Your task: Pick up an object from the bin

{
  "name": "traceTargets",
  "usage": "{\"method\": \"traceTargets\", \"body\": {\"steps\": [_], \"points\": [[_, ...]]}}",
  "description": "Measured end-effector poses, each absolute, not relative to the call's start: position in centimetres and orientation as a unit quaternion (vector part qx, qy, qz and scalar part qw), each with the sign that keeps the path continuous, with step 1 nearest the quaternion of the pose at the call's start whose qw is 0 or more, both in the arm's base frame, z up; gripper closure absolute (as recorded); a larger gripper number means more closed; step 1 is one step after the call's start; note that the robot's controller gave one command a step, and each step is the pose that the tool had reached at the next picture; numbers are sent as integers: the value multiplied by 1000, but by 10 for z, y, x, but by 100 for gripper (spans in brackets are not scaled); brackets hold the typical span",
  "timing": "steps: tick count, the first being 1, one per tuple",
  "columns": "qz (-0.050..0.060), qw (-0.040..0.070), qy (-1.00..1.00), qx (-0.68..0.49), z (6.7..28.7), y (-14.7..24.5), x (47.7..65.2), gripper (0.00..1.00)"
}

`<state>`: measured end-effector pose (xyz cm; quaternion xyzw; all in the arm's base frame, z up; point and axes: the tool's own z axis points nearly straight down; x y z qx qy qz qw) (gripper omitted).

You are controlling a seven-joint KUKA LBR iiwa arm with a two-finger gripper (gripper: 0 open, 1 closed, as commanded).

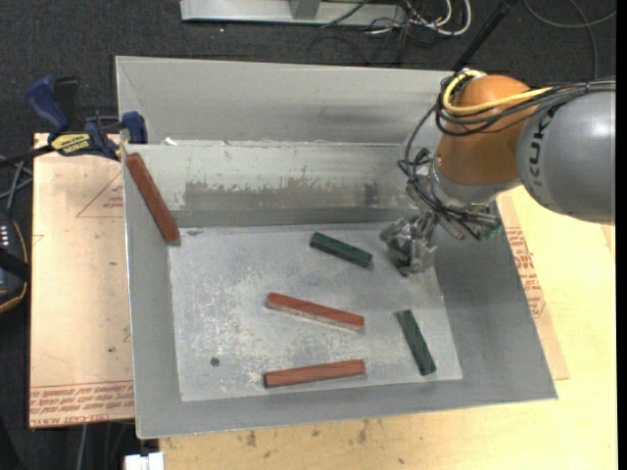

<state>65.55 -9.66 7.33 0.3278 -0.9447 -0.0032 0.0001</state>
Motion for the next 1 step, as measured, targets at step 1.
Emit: {"method": "traceTargets", "body": {"steps": [1], "points": [[-4,3,-945,328,92,-97,654,100]]}}
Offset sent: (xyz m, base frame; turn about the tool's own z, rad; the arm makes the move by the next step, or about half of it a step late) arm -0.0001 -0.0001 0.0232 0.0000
